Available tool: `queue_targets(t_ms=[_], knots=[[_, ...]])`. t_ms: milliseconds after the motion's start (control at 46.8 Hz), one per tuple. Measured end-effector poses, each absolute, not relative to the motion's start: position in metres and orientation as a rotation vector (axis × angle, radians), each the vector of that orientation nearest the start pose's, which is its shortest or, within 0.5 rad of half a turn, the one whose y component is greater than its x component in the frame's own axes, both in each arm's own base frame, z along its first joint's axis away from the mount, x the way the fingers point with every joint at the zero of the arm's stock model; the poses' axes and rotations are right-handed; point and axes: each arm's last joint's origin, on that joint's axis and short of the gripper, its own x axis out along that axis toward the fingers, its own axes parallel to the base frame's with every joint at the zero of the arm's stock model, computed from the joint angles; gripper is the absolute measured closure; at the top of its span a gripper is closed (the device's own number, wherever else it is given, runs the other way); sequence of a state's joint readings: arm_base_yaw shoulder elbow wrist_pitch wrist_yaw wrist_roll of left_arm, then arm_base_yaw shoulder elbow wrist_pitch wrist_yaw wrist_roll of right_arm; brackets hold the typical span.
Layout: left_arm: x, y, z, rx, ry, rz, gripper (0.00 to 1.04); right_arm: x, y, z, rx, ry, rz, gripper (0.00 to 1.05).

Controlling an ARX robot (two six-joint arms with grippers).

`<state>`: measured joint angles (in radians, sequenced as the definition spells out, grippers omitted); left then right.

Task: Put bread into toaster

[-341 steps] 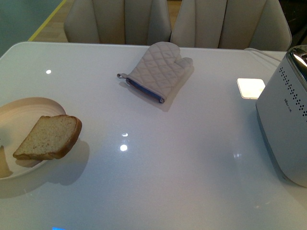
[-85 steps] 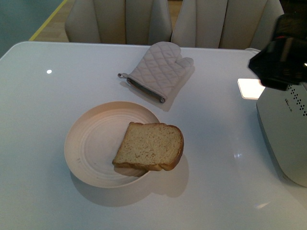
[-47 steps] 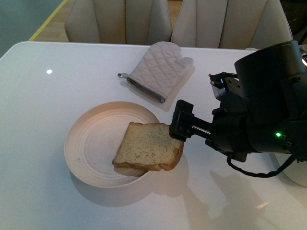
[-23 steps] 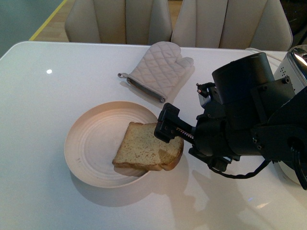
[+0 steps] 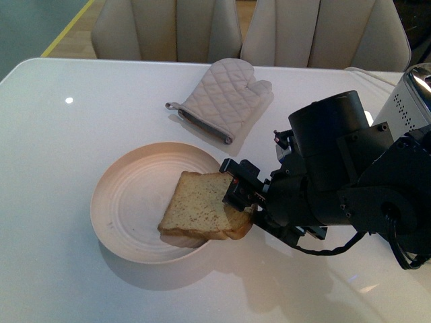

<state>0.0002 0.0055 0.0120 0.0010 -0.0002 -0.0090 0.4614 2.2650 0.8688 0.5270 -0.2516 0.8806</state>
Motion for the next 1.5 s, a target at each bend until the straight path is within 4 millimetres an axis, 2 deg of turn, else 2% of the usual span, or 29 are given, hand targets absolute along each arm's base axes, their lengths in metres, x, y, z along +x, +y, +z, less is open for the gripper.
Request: queue_targets(t_ms=[85, 171, 299, 491, 577, 662, 726, 812, 919, 1111, 1239, 1346, 1496], knots=[[0.097, 0.0, 0.167, -0.009, -0.008, 0.0, 0.07, 0.312, 0.164, 0.003, 0.697, 1.097, 0.229, 0.62], [0.097, 0.0, 0.167, -0.009, -0.007, 0.0, 0.07, 0.31, 0.163, 0.006, 0.71, 1.088, 0.231, 0.79], [0.097, 0.0, 0.167, -0.009, -0.007, 0.0, 0.07, 0.308, 0.156, 0.023, 0.738, 1.049, 0.243, 0.99], [0.097, 0.0, 0.167, -0.009, -0.007, 0.0, 0.07, 0.306, 0.122, 0.071, 0.791, 0.925, 0.22, 1.02], [0.097, 0.0, 0.167, -0.009, -0.007, 0.0, 0.07, 0.307, 0.101, 0.105, 0.781, 0.839, 0.199, 1.02], [0.097, 0.0, 0.167, -0.009, -0.008, 0.0, 0.07, 0.306, 0.072, 0.157, 0.73, 0.709, 0.159, 1.02], [0.097, 0.0, 0.167, -0.009, -0.007, 0.0, 0.07, 0.302, 0.047, 0.2, 0.633, 0.597, 0.104, 1.02], [0.097, 0.0, 0.167, -0.009, -0.007, 0.0, 0.07, 0.292, 0.02, 0.248, 0.484, 0.477, 0.02, 1.02], [0.097, 0.0, 0.167, -0.009, -0.007, 0.0, 0.07, 0.284, -0.002, 0.288, 0.306, 0.426, -0.05, 1.02], [0.097, 0.0, 0.167, -0.009, -0.007, 0.0, 0.07, 0.29, -0.015, 0.315, 0.009, 0.53, -0.083, 1.02], [0.097, 0.0, 0.167, -0.009, -0.008, 0.0, 0.07, 0.29, -0.029, 0.324, -0.082, 0.59, -0.119, 1.02], [0.097, 0.0, 0.167, -0.009, -0.008, 0.0, 0.07, 0.284, -0.04, 0.321, -0.125, 0.66, -0.13, 1.02], [0.097, 0.0, 0.167, -0.009, -0.008, 0.0, 0.07, 0.279, -0.039, 0.305, -0.162, 0.748, -0.104, 1.02]])
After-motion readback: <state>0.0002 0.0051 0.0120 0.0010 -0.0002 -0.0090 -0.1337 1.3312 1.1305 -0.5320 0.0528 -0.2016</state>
